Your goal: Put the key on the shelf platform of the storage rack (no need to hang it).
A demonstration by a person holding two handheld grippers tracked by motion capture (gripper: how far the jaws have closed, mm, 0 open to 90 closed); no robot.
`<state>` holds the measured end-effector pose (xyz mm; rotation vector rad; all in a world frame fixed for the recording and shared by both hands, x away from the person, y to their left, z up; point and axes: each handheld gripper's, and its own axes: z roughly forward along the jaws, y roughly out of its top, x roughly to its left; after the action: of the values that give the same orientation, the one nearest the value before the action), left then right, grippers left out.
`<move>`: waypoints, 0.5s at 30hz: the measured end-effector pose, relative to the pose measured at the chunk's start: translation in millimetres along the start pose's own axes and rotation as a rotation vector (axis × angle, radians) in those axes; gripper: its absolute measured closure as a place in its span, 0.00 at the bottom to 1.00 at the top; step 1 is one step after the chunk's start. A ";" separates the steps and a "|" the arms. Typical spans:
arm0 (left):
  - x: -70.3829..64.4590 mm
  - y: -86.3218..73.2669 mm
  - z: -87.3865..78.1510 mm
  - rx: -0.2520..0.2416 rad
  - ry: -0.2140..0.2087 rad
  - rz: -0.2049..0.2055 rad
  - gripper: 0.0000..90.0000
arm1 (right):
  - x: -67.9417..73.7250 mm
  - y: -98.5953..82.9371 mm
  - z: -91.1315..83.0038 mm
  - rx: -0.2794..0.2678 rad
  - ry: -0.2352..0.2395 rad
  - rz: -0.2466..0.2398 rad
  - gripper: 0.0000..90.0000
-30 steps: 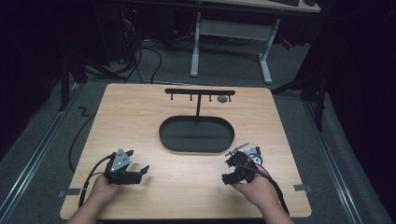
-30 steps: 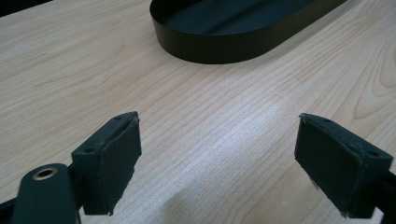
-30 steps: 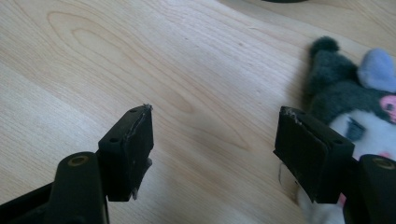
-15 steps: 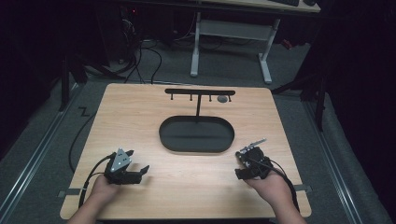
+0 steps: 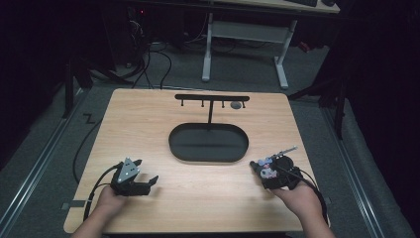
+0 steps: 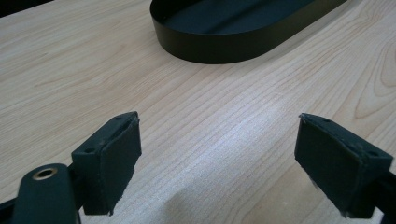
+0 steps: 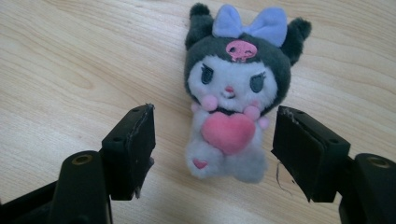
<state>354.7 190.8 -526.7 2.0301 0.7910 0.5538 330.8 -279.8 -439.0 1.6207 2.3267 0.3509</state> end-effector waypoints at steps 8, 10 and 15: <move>0.1 0.0 0.0 0.000 0.000 0.000 0.17 | -3.9 -3.8 3.9 0.010 -0.004 0.025 0.30; 0.1 0.0 0.0 0.000 0.000 0.000 0.17 | -4.8 -4.7 5.3 0.018 -0.002 0.035 0.29; 0.1 0.0 0.0 0.000 0.000 -0.001 0.17 | -6.9 -7.1 9.0 0.025 0.003 0.056 0.28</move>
<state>354.8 190.9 -526.7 2.0299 0.7915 0.5533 330.2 -288.3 -449.3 1.7007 2.3008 0.3371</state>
